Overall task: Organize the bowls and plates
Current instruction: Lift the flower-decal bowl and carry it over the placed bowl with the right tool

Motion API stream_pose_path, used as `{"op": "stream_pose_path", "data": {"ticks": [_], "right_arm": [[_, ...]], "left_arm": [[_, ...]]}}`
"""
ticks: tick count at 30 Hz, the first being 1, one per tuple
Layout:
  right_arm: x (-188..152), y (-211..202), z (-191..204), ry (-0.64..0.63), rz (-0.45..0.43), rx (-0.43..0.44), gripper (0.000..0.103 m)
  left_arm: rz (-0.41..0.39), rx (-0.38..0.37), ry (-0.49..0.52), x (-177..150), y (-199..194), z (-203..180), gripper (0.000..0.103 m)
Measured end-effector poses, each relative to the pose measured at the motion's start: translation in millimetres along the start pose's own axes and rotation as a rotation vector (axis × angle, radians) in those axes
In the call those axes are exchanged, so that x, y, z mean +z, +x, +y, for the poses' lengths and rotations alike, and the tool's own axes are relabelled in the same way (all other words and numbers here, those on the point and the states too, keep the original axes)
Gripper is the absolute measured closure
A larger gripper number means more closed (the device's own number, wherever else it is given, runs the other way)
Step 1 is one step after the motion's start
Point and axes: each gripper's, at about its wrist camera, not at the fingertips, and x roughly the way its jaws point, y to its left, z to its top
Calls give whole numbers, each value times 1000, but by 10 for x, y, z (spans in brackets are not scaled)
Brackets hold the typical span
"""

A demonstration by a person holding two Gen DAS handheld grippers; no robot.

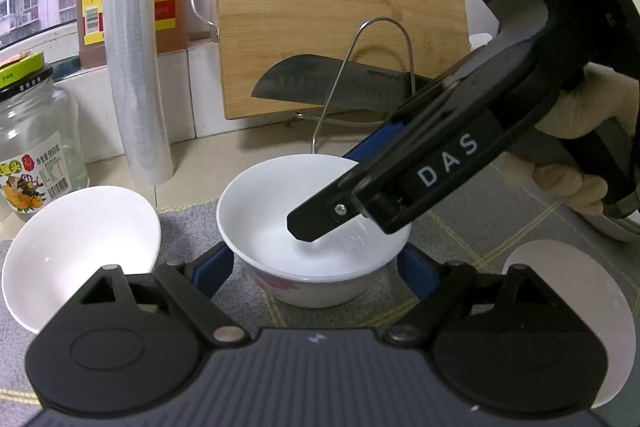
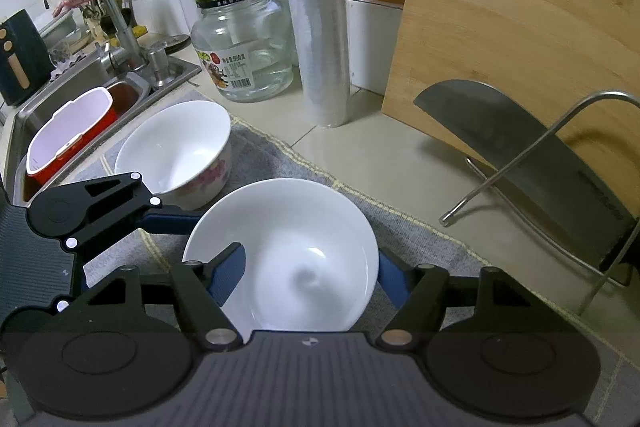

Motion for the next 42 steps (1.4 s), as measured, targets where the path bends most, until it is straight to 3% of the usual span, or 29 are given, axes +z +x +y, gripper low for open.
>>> {"op": "stream_pose_path", "data": {"ticks": [15, 31, 42], "right_arm": [[-9, -155, 61, -2, -35, 5, 27], [-199, -817, 360, -33, -134, 14, 27], [-495, -1236, 527, -42, -161, 3, 26]], "left_arm": [[29, 0, 3, 102, -83, -12, 15], [8, 31, 38, 260, -644, -370, 15], [-2, 3, 27, 181, -927, -685, 14]]}}
